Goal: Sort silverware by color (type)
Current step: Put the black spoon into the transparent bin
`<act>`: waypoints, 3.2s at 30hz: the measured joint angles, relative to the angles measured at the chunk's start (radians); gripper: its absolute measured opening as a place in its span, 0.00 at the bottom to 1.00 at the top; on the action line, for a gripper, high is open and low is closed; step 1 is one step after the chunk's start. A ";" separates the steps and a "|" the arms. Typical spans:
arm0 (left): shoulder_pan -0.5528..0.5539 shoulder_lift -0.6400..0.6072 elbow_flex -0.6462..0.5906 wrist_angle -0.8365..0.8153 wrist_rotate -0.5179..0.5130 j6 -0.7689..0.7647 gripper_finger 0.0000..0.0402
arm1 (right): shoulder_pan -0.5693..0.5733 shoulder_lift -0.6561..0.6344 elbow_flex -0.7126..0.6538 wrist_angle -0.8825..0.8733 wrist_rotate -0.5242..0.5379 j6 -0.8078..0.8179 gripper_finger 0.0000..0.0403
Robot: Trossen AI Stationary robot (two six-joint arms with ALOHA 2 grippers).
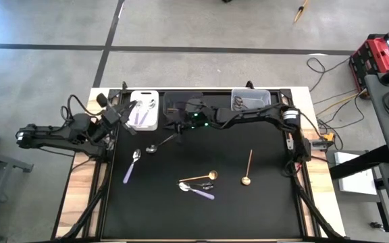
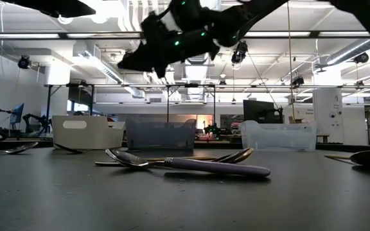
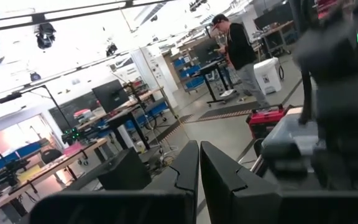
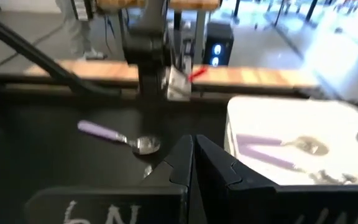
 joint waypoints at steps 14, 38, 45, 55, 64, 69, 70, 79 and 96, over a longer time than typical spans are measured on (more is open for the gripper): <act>0.000 -0.010 -0.002 -0.007 -0.001 0.003 0.00 | 0.010 0.290 0.413 -0.464 -0.004 -0.112 0.02; 0.000 -0.008 -0.002 -0.008 -0.002 0.022 0.00 | 0.057 0.419 0.526 -0.555 0.004 -0.275 0.09; 0.000 -0.008 -0.002 -0.008 -0.002 0.022 0.00 | 0.057 0.419 0.520 -0.519 0.008 -0.273 0.29; 0.000 -0.008 -0.002 -0.008 -0.002 0.022 0.00 | 0.056 0.419 0.444 -0.405 0.042 -0.275 0.45; 0.000 -0.008 -0.002 -0.008 -0.002 0.022 0.00 | 0.049 0.418 0.334 -0.290 0.083 -0.217 0.44; 0.000 -0.008 -0.002 -0.008 -0.002 0.022 0.00 | 0.043 0.415 0.296 -0.271 0.077 -0.163 0.41; 0.000 -0.008 -0.002 -0.008 -0.002 0.022 0.00 | 0.043 0.415 0.294 -0.274 0.072 -0.156 0.41; 0.000 -0.008 -0.002 -0.008 -0.002 0.022 0.00 | 0.046 0.413 0.312 -0.332 0.003 -0.141 0.32; 0.000 -0.008 -0.002 -0.008 -0.002 0.022 0.00 | 0.048 0.416 0.322 -0.334 -0.003 -0.193 0.03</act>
